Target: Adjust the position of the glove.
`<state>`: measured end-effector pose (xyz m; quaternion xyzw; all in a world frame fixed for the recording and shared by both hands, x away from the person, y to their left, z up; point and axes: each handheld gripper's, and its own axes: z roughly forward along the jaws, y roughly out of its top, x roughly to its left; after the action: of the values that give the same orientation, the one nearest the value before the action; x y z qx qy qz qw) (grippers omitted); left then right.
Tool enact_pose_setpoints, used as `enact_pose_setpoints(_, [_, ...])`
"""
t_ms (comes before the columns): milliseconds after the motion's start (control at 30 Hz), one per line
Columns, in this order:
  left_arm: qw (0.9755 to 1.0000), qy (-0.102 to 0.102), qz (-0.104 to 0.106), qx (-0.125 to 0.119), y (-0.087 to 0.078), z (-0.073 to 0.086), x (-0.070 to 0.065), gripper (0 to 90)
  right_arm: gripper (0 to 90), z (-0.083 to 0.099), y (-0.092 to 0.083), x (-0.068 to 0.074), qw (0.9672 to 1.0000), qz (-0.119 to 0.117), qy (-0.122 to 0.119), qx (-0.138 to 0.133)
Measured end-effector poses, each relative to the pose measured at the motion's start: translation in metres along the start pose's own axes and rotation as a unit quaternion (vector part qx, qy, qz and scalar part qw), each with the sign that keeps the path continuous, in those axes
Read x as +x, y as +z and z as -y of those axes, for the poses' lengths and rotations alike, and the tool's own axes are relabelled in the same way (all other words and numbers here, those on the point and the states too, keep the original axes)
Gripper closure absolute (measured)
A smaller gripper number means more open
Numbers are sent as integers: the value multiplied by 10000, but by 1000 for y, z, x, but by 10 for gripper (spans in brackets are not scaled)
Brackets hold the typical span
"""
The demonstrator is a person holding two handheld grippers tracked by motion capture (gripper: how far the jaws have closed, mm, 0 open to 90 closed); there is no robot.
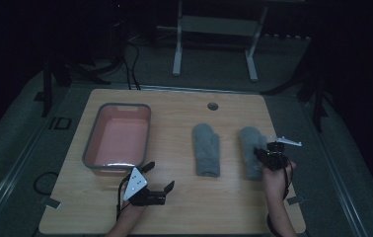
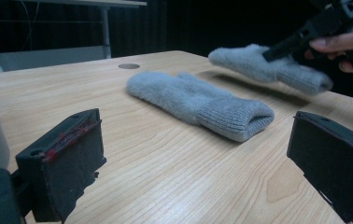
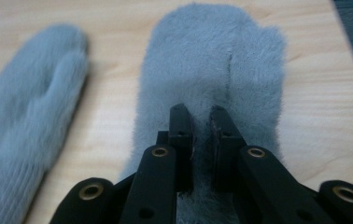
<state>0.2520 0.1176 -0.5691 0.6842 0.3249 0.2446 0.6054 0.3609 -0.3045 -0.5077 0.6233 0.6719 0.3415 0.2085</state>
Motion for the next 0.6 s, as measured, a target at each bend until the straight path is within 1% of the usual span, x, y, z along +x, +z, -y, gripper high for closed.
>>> enact_pose_setpoints(100, [10000, 6, -4, 3, 0, 0, 0, 41, 818, 7, 4, 0, 10000, 14, 11, 54])
enact_pose_setpoints(167, [10000, 4, -3, 4, 0, 0, 0, 41, 818, 9, 8, 0, 9999, 123, -51, 29])
enact_pose_setpoints(233, [10000, 4, -5, 2, 0, 0, 0, 41, 816, 9, 13, -2, 9999, 119, -58, 66])
enact_pose_setpoints(267, [10000, 2, -4, 5, 0, 0, 0, 41, 815, 10, 15, -3, 9999, 114, -86, 37])
enact_pose_setpoints(300, [10000, 2, -4, 6, 0, 0, 0, 41, 812, 10, 19, -4, 9998, 100, -169, 63])
enact_pose_setpoints(333, [10000, 4, -5, 6, 0, 0, 0, 41, 809, 11, 23, -5, 9997, 87, -166, 131])
enact_pose_setpoints(400, [10000, 4, -13, 6, 0, 0, 0, 41, 798, 15, 30, -6, 9995, 89, -229, 183])
enact_pose_setpoints(433, [10000, 4, -12, 7, 0, 0, 0, 41, 792, 17, 32, -7, 9996, 52, -236, 165])
enact_pose_setpoints(467, [10000, 3, -11, 8, 0, 0, 0, 41, 784, 18, 32, -8, 9996, 39, -234, 133])
enact_pose_setpoints(533, [10000, 5, -12, 8, 0, 0, 0, 41, 771, 17, 32, -9, 9996, 4, -225, 157])
enact_pose_setpoints(600, [10000, 14, -5, 1, 0, 0, 0, 41, 728, 15, 31, -10, 9996, -41, -213, 179])
